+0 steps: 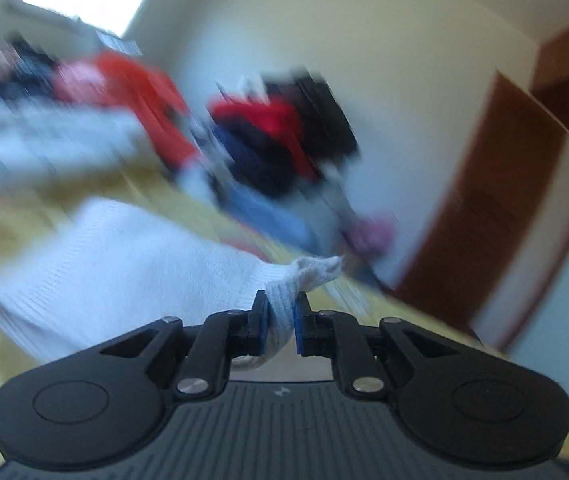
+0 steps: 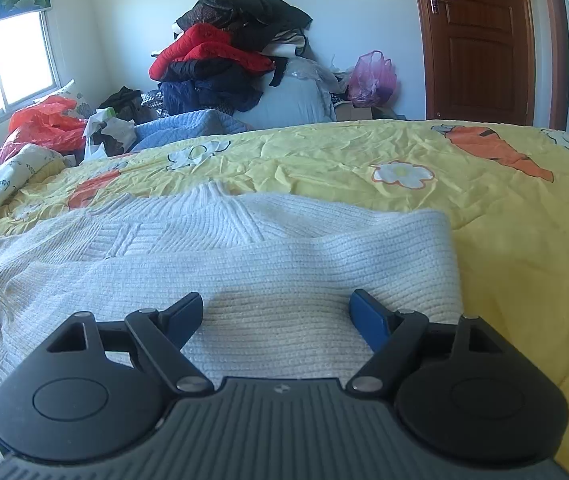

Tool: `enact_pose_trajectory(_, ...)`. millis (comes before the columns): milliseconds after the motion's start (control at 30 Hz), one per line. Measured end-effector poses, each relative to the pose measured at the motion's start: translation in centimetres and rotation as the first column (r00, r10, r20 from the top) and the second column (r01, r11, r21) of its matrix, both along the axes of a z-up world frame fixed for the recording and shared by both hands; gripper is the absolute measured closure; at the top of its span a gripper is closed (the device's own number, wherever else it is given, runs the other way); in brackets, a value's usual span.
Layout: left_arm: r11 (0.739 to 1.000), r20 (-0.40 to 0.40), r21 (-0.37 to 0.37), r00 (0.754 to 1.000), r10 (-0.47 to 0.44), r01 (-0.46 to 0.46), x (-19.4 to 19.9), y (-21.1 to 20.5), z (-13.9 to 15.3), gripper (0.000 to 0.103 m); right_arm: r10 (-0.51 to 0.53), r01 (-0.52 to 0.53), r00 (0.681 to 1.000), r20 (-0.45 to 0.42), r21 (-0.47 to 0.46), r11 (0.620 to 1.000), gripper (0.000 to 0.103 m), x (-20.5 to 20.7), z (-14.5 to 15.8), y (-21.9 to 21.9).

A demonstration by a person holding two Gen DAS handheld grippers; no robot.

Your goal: Fold small clothes

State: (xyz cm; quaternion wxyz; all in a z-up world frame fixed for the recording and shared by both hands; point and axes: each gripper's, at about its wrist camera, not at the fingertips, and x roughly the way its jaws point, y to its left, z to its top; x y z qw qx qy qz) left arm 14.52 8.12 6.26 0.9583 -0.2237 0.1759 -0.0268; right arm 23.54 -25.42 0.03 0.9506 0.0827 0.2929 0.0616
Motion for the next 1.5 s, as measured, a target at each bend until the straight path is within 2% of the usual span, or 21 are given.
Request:
enact_pose_trajectory(67,0.997,-0.071,-0.028,0.995,-0.067,0.065,0.4,-2.5,-2.0,0.091,0.000,0.000,1.000,0.001,0.001,1.000,0.022,-0.1,0.0,0.0)
enact_pose_trajectory(200,0.996,-0.174,-0.030,0.981,-0.092,0.088,1.1,-4.3,-5.9,0.091,0.000,0.000,1.000,0.003,0.012,1.000,0.022,-0.1,0.0,-0.1)
enact_pose_trajectory(333,0.989,-0.159,-0.127,0.982,-0.099,0.079,0.5,-2.4,-6.9,0.091,0.013,-0.013,1.000,-0.001,0.002,1.000,0.017,-0.2,0.1,0.2)
enact_pose_trajectory(400,0.987,-0.149,-0.136,0.984,-0.100,0.080,0.0,-2.6,-6.9,0.091,0.032,-0.033,0.999,-0.019,-0.065,0.997,0.015,0.0,0.6,1.0)
enact_pose_trajectory(467,0.988,-0.124,-0.136,0.988,-0.092,0.075,-0.6,-2.7,-6.7,0.091,-0.013,0.012,1.000,-0.015,-0.107,0.994,0.021,-0.2,2.3,2.4)
enact_pose_trajectory(500,0.987,-0.116,-0.138,0.989,-0.092,0.076,-0.9,-2.7,-6.6,0.091,-0.011,0.011,1.000,0.008,-0.050,0.999,0.023,-0.7,3.3,2.8)
enact_pose_trajectory(567,0.986,-0.106,-0.147,0.990,-0.094,0.078,-1.0,-2.8,-6.5,0.091,0.091,-0.093,0.996,0.020,0.169,0.981,0.020,-1.0,5.5,4.0)
enact_pose_trajectory(633,0.986,-0.106,-0.150,0.990,-0.095,0.078,-0.6,-2.9,-6.4,0.091,0.228,-0.197,0.972,-0.051,0.342,0.919,0.011,0.3,6.2,6.2)
enact_pose_trajectory(700,0.985,-0.101,-0.153,0.991,-0.092,0.076,-0.9,-2.8,-6.4,0.091,0.310,-0.220,0.940,-0.142,0.444,0.869,0.013,2.2,5.7,8.4)
enact_pose_trajectory(767,0.985,-0.099,-0.156,0.991,-0.087,0.071,-0.9,-2.7,-6.4,0.091,0.355,-0.203,0.912,-0.206,0.526,0.826,0.021,4.1,4.6,10.2)
enact_pose_trajectory(833,0.985,-0.097,-0.159,0.992,-0.085,0.069,-1.0,-2.6,-6.4,0.091,0.383,-0.187,0.889,-0.249,0.567,0.802,0.028,5.5,3.6,11.8)
enact_pose_trajectory(967,0.983,-0.097,-0.169,0.991,-0.091,0.073,-1.0,-2.6,-6.4,0.091,0.399,-0.178,0.873,-0.281,0.579,0.796,0.043,6.7,2.9,14.2)
enact_pose_trajectory(1000,0.982,-0.098,-0.174,0.991,-0.091,0.073,-1.0,-2.5,-6.5,0.091,0.402,-0.181,0.870,-0.286,0.574,0.798,0.053,6.9,2.6,14.5)
enact_pose_trajectory(1033,0.981,-0.099,-0.180,0.991,-0.092,0.073,-0.9,-2.4,-6.5,0.091,0.396,-0.173,0.867,-0.304,0.561,0.810,0.059,7.2,2.4,14.8)
enact_pose_trajectory(1100,0.980,-0.100,-0.187,0.991,-0.094,0.074,-0.9,-2.4,-6.5,0.091,0.382,-0.153,0.861,-0.335,0.546,0.823,0.064,7.4,1.6,15.0)
enact_pose_trajectory(1167,0.978,-0.102,-0.193,0.989,-0.105,0.084,-0.9,-2.3,-6.5,0.091,0.386,-0.145,0.858,-0.338,0.563,0.814,0.065,7.3,1.0,14.7)
enact_pose_trajectory(1233,0.975,-0.098,-0.197,0.987,-0.125,0.104,-0.9,-2.3,-6.5,0.082,0.388,-0.137,0.856,-0.341,0.574,0.807,0.064,7.3,0.9,14.5)
enact_pose_trajectory(1300,0.976,-0.108,-0.180,0.984,-0.142,0.121,-0.9,-2.8,-6.4,0.054,0.386,-0.129,0.852,-0.353,0.573,0.810,0.065,7.5,0.7,14.3)
enact_pose_trajectory(1367,0.982,-0.080,-0.144,0.988,-0.135,0.123,-1.3,-3.2,-6.0,0.037,0.385,-0.115,0.849,-0.362,0.585,0.803,0.070,7.6,0.4,13.9)
enact_pose_trajectory(1433,0.985,-0.064,-0.124,0.990,-0.127,0.119,-1.5,-3.5,-5.8,0.032,0.389,-0.091,0.846,-0.366,0.620,0.779,0.072,7.8,-0.1,13.2)
enact_pose_trajectory(1500,0.987,-0.067,-0.113,0.991,-0.119,0.111,-1.5,-3.6,-5.7,0.032,0.385,-0.070,0.842,-0.377,0.632,0.772,0.082,8.0,-0.6,12.8)
